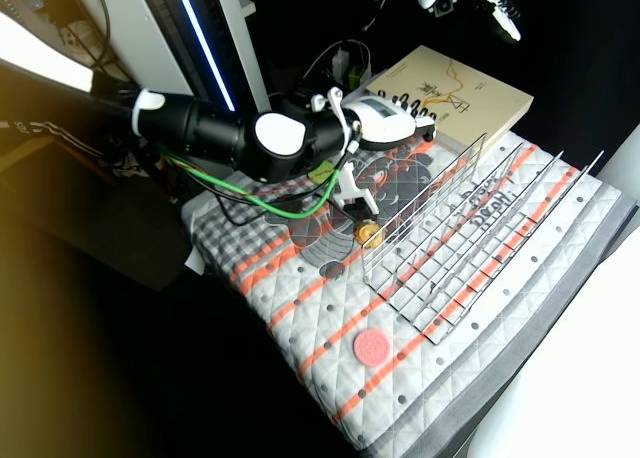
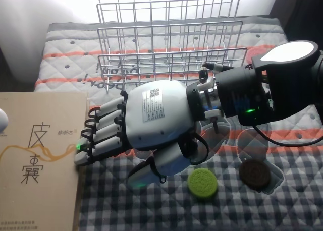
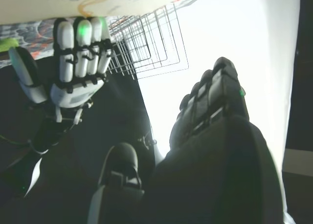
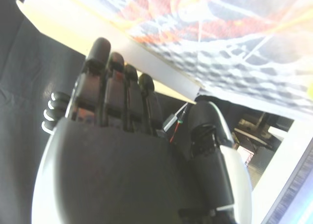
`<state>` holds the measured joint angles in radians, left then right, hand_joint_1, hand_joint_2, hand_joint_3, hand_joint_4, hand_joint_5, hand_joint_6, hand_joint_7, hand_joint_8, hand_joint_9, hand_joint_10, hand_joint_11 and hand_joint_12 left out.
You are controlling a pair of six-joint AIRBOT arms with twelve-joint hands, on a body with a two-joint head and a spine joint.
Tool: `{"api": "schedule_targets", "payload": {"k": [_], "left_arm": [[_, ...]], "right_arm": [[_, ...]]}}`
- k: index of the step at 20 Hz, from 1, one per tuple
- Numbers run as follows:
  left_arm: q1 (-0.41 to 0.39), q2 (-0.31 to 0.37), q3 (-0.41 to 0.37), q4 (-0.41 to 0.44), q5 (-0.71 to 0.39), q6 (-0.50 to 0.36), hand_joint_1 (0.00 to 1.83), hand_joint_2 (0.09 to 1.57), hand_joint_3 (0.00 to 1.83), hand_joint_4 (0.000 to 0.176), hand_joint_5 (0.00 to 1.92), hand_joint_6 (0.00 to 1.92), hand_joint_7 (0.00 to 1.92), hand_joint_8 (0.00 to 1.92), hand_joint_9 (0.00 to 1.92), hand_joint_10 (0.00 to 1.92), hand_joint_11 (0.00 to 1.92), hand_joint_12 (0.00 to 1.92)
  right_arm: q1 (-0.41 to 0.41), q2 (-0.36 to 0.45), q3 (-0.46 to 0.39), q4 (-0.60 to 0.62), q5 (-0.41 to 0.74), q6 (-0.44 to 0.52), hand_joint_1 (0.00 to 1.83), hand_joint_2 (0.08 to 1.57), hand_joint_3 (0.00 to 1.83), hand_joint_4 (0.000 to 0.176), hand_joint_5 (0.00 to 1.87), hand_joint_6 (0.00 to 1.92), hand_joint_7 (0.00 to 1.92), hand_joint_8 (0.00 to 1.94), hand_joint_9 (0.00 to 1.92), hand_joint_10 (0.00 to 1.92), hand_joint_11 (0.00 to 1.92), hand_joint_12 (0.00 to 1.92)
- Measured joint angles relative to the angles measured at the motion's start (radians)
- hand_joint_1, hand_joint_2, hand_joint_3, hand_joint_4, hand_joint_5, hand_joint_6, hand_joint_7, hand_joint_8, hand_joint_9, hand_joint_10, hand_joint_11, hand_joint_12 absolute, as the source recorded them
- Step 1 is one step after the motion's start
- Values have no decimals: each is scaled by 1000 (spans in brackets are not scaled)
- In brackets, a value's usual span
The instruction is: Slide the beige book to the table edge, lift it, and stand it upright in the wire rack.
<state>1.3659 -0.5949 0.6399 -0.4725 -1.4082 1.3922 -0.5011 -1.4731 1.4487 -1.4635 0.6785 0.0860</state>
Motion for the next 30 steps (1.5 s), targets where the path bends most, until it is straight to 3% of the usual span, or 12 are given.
{"api": "schedule_targets", "payload": {"k": [4, 6, 16, 18, 21, 23, 25, 28, 30], "left_arm": [[0, 0, 0, 0, 0, -2, 0, 1251, 3, 0, 0, 0, 0, 0, 0, 0, 0, 0], [0, 0, 0, 0, 0, -2, 0, 1248, 1, 0, 0, 0, 0, 0, 0, 0, 0, 0], [2, -1, -2, -5, -3, -3, 0, 1255, 3, 0, 0, 0, 0, 0, 0, 0, 0, 0], [2, -2, -2, -7, -5, -3, 0, 1261, 6, 0, 0, 0, 0, 0, 0, 0, 0, 0], [4, -2, -5, -8, -8, -6, 0, 1251, 1, 0, 0, 0, 0, 0, 0, 0, 0, 0], [13, -14, -5, -15, -24, -22, 12, 1275, 12, 0, 0, 0, 0, 0, 0, 0, 0, 0], [31, -31, 2, -23, -39, -68, 146, 1277, 7, 0, 0, 0, 0, 0, 0, 0, 0, 0], [67, -63, 16, -64, -93, -144, 269, 1285, 3, 0, 1, 0, 0, 0, 0, 0, 0, 0], [67, -85, 42, -84, -123, -195, 262, 1288, 3, 0, 1, 0, 0, 0, 0, 0, 0, 0]], "right_arm": [[0, 0, 0, 0, 0, 0, 0, 1467, 0, 0, 180, 9, 217, 10, 208, 8, 96, 817], [0, 1, -4, 0, -3, 0, 0, 1465, 0, 0, 199, 1, 235, 1, 228, 1, 131, 687], [-1, 60, -38, 4, -27, 1, 1, 1498, 1, 0, 175, 0, 205, 0, 196, 0, 90, 696], [-1, 64, -40, 5, -29, 1, 94, 1489, 0, 0, 182, 1, 201, 0, 192, 1, 91, 658], [-1, 71, -50, 22, -27, 1, 29, 1488, 3, 0, 191, 2, 211, 3, 204, 3, 97, 637], [-1, 91, -57, 58, -26, 1, 0, 1496, 3, 0, 182, 0, 204, 1, 184, 0, 65, 697], [-1, 124, -70, 120, -14, -10, 0, 1499, 3, 0, 190, 4, 226, 9, 206, 9, 94, 711], [-1, 204, -126, 256, 18, -107, 0, 1490, 2, 0, 172, 3, 207, 6, 172, 1, 6, 847], [-1, 249, -164, 336, 63, -146, 0, 1501, 2, 0, 194, 4, 192, 2, 175, 1, 0, 777]]}}
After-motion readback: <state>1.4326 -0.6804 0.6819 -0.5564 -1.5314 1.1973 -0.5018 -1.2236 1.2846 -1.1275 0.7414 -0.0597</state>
